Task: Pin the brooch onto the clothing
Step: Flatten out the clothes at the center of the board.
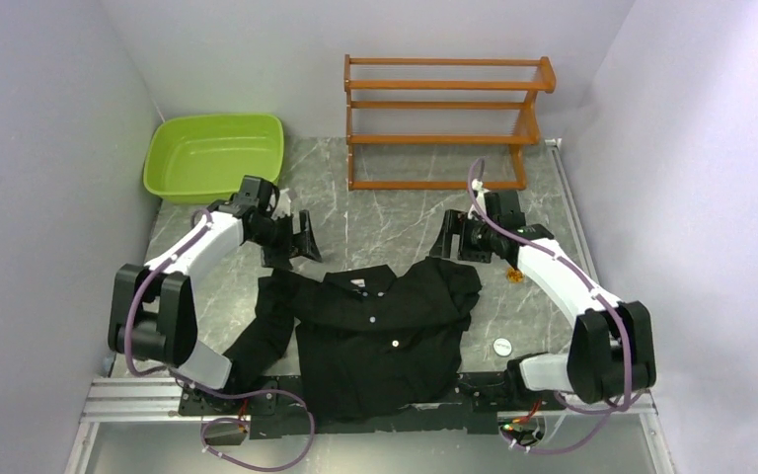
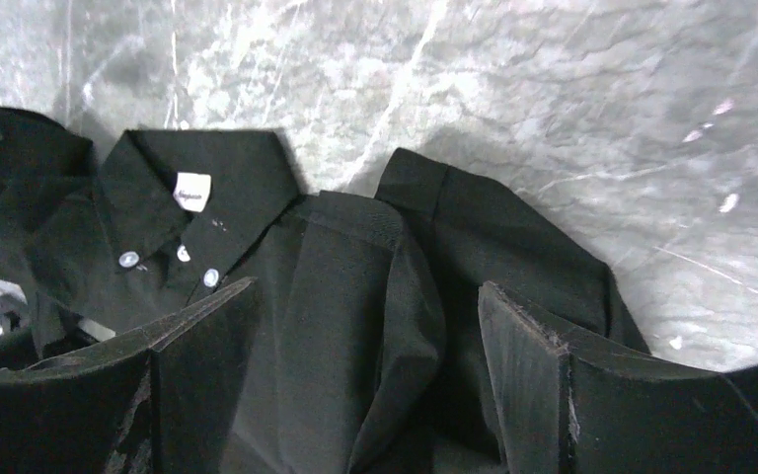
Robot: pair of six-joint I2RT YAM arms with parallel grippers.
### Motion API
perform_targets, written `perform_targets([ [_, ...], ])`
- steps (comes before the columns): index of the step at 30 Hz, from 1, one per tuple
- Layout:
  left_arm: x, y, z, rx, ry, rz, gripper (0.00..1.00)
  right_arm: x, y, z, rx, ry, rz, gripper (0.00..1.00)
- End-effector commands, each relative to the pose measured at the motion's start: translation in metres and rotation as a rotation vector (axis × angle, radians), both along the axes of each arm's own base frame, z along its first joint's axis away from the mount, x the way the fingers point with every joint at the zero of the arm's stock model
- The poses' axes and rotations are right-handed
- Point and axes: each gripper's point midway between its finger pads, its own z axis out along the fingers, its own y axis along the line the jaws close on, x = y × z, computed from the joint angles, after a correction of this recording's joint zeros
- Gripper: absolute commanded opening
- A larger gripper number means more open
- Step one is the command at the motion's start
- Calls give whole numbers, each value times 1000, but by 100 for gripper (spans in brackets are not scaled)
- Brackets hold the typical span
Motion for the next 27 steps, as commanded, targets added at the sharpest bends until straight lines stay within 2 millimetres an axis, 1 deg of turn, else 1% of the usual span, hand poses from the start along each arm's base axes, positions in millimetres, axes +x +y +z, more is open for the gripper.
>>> perform_targets([
  [1,0,-38,2,-134,-6,-157,87,-12,15,-18,29,72,104,80],
  [3,-8,-47,-13,-120,42,-196,85,-20,18,-30,20,112,131,76],
  [5,-12,-50,-23,-91,65,-217,80,-27,22,-38,17,138,156,71],
  [6,-14,-52,-26,-80,72,-224,77,-29,24,-39,26,142,170,66],
  [7,-14,-52,-27,-72,73,-227,73,-31,27,-39,37,144,182,57],
  [8,-14,-52,-27,-64,72,-228,66,-32,29,-39,49,145,191,42],
  [9,-15,-52,-26,-53,71,-227,55,-33,31,-38,58,143,200,31],
  [10,-16,-51,-23,-47,65,-231,47,-33,33,-36,64,140,207,18],
  [11,-15,-51,-18,-45,53,-235,35,-32,34,-33,64,131,210,6],
  [12,-15,-51,-12,-46,40,-240,25,-30,34,-28,63,117,208,0],
  [14,-14,-50,3,-45,2,-242,5,-22,34,-12,62,55,207,0],
  [15,-13,-49,12,-42,-25,-241,3,-17,35,1,66,11,209,0],
  [17,-9,-48,37,-45,-102,-233,3,-7,36,35,79,-99,202,0],
  [20,-2,-45,85,-53,-251,-212,3,5,38,102,119,-301,186,0],
  [21,-2,-43,109,-62,-321,-201,3,7,38,129,139,-379,177,0],
  [23,1,-37,147,-60,-449,-170,3,7,37,178,184,-514,146,0],
  [25,2,-30,190,-56,-586,-141,3,3,33,226,239,-642,107,0],
  [27,1,-23,237,-60,-736,-113,3,-7,31,272,300,-759,89,0],
])
